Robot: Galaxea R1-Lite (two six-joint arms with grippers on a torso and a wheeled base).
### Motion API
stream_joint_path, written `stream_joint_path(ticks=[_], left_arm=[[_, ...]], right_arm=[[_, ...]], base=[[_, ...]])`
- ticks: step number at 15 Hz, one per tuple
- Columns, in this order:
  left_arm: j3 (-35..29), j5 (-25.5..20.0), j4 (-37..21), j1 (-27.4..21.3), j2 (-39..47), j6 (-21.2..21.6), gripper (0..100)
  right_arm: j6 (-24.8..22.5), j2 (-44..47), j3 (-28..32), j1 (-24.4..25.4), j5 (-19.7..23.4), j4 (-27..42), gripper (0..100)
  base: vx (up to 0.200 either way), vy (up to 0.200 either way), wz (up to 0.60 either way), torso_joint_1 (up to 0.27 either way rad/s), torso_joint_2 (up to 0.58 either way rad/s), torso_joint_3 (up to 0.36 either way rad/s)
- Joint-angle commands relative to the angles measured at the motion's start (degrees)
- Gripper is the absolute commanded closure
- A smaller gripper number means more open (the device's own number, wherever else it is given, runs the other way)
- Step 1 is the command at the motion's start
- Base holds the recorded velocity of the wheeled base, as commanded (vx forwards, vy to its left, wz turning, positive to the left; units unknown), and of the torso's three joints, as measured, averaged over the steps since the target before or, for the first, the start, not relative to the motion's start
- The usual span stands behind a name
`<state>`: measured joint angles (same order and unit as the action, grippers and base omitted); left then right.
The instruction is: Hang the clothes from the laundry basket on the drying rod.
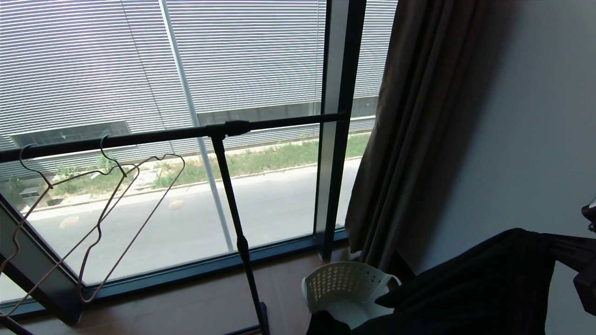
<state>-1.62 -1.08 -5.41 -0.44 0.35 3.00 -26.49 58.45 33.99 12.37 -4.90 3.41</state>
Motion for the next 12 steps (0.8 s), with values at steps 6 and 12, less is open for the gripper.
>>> stream_joint_path(ticks=[6, 12], left_arm=[[-0.05, -0.06, 0.05, 0.00, 0.00, -0.01, 0], [-0.05, -0.06, 0.05, 0.00, 0.00, -0.01, 0]], right_arm=[[-0.05, -0.97, -0.15, 0.11, 0.15, 0.01, 100], [-0.05, -0.97, -0.15, 0.11, 0.15, 0.01, 100]], base=[[0.000, 0.000, 0.40, 0.001, 0.00, 0.003], [0.000, 0.000, 0.30, 0.004, 0.00, -0.002]])
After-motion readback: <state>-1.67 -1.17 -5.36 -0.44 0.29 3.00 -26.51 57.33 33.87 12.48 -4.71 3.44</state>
